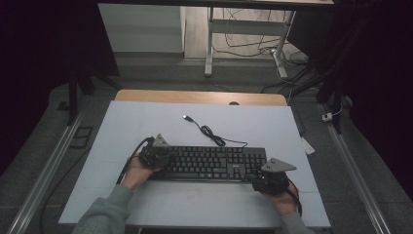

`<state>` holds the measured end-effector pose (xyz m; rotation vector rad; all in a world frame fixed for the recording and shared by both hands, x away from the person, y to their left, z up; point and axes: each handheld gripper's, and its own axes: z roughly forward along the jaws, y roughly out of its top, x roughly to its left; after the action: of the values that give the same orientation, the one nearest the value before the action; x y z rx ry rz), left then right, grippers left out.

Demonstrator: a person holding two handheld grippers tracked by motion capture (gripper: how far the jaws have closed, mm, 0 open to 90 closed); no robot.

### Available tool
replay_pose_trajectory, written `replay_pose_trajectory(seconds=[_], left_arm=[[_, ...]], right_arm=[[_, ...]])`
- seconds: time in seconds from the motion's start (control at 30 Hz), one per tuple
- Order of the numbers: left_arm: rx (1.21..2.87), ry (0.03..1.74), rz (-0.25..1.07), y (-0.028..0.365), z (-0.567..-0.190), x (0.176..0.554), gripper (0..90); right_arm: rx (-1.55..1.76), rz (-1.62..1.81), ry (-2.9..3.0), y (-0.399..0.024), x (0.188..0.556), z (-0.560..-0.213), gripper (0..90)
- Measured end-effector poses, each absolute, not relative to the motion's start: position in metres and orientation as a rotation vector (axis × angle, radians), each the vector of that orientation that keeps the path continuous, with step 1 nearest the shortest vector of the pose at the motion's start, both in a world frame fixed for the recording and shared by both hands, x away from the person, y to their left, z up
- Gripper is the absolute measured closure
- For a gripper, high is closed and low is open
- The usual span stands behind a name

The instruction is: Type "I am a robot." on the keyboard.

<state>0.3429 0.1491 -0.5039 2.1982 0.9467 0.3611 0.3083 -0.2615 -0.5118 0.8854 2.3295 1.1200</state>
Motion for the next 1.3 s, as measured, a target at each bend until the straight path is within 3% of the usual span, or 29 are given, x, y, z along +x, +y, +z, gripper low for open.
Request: replay_pose_trajectory(seconds=[0.07, 0.27, 0.4, 0.73, 1.3], left_arm=[[2.150, 0.953, 0.368, 0.154, -0.499, 0.341, 83.0], [2.099, 0.958, 0.349, 0.164, -0.490, 0.336, 47.7], [2.096, 0.989, 0.340, 0.167, -0.491, 0.336, 39.4], [2.073, 1.041, 0.375, 0.174, -0.490, 0.337, 31.5], [2.090, 1.029, 0.371, 0.172, -0.492, 0.338, 30.5]], right_arm=[[0.892, 1.116, 2.327, -0.262, 0.308, -0.511, 44.2], [0.886, 1.132, 2.327, -0.261, 0.308, -0.511, 44.2], [0.885, 1.136, 2.326, -0.261, 0.307, -0.511, 44.2], [0.899, 1.180, 2.317, -0.261, 0.308, -0.508, 44.2], [0.855, 1.252, 2.356, -0.222, 0.315, -0.498, 44.2]])
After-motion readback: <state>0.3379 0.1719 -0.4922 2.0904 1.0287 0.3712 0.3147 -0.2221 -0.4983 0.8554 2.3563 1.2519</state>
